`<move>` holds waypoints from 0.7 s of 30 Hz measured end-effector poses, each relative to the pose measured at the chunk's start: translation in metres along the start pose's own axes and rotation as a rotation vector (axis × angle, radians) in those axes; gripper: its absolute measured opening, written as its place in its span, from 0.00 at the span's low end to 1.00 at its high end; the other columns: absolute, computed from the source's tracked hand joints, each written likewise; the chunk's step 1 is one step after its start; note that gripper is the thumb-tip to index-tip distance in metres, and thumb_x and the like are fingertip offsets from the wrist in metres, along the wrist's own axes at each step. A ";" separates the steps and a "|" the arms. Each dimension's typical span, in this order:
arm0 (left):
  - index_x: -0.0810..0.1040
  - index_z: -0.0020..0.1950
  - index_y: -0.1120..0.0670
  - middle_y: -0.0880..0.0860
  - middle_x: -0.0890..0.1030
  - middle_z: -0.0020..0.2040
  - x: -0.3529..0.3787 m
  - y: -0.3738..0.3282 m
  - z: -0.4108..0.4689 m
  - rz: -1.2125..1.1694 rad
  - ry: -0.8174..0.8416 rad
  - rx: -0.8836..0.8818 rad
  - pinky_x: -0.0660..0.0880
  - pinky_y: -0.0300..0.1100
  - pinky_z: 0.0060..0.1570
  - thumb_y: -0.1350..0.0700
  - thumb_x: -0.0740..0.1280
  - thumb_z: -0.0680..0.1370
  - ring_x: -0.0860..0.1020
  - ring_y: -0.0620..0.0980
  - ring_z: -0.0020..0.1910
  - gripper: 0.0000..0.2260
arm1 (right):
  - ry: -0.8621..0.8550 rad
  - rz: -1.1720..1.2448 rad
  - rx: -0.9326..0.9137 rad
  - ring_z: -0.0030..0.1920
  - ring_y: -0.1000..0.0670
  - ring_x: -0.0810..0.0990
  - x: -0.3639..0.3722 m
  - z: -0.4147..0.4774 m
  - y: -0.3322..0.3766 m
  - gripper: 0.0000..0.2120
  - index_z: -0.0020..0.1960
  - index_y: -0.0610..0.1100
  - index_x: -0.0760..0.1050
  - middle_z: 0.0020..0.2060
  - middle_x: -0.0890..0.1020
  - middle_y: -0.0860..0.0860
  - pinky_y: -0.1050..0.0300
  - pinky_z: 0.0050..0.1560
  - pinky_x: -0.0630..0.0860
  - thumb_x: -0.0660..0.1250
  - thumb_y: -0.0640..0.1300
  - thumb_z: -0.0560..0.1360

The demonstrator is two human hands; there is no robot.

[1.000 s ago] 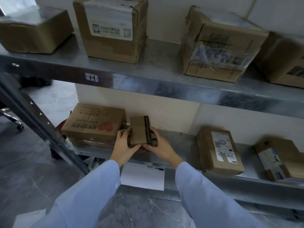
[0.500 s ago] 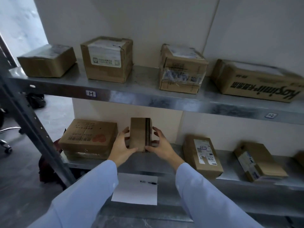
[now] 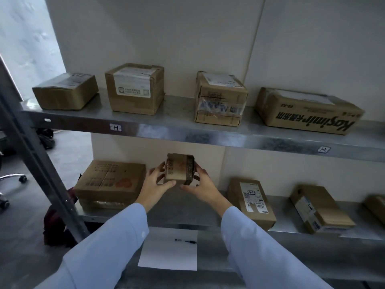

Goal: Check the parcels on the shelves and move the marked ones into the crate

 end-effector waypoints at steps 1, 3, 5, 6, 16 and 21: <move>0.65 0.74 0.50 0.50 0.65 0.65 0.000 -0.003 -0.001 0.011 0.003 0.012 0.65 0.35 0.63 0.62 0.72 0.75 0.71 0.46 0.64 0.30 | -0.003 0.002 -0.005 0.68 0.50 0.69 0.000 -0.001 0.002 0.44 0.78 0.51 0.58 0.69 0.69 0.48 0.45 0.69 0.70 0.78 0.50 0.69; 0.66 0.74 0.50 0.50 0.65 0.64 0.000 -0.005 -0.002 0.027 0.011 0.026 0.64 0.36 0.65 0.60 0.73 0.75 0.70 0.45 0.63 0.30 | -0.016 0.009 -0.022 0.66 0.51 0.70 -0.002 -0.002 0.005 0.42 0.76 0.51 0.60 0.69 0.71 0.50 0.46 0.67 0.72 0.78 0.51 0.69; 0.67 0.72 0.48 0.49 0.68 0.66 -0.001 -0.004 -0.002 0.027 0.015 0.023 0.64 0.42 0.69 0.57 0.73 0.75 0.69 0.45 0.65 0.28 | -0.029 0.028 -0.030 0.64 0.53 0.71 -0.005 -0.005 0.007 0.40 0.75 0.50 0.61 0.67 0.72 0.52 0.49 0.66 0.73 0.77 0.52 0.70; 0.68 0.71 0.48 0.49 0.70 0.68 -0.002 -0.003 -0.002 0.031 0.014 0.021 0.64 0.46 0.71 0.56 0.73 0.75 0.69 0.45 0.66 0.27 | -0.032 0.049 -0.025 0.64 0.53 0.71 -0.006 -0.006 0.008 0.38 0.74 0.50 0.61 0.66 0.72 0.54 0.50 0.66 0.73 0.77 0.51 0.70; 0.68 0.66 0.44 0.47 0.73 0.68 -0.001 -0.003 -0.005 -0.021 -0.006 0.007 0.66 0.55 0.71 0.52 0.74 0.74 0.70 0.50 0.69 0.25 | -0.078 0.141 -0.008 0.65 0.53 0.70 -0.011 -0.010 0.012 0.35 0.70 0.48 0.60 0.63 0.70 0.54 0.71 0.57 0.69 0.76 0.44 0.71; 0.65 0.70 0.44 0.45 0.70 0.69 0.001 -0.005 -0.006 0.021 -0.022 0.070 0.67 0.51 0.71 0.56 0.74 0.74 0.68 0.47 0.70 0.29 | -0.111 0.121 -0.022 0.63 0.53 0.70 -0.011 -0.012 0.015 0.38 0.75 0.50 0.59 0.68 0.67 0.50 0.64 0.59 0.73 0.76 0.44 0.72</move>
Point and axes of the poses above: each hand's wrist, its own z-axis towards the middle knuckle, its own x-axis out of the palm, y = z × x, the point moved 1 cm from there along z, towards the middle knuckle
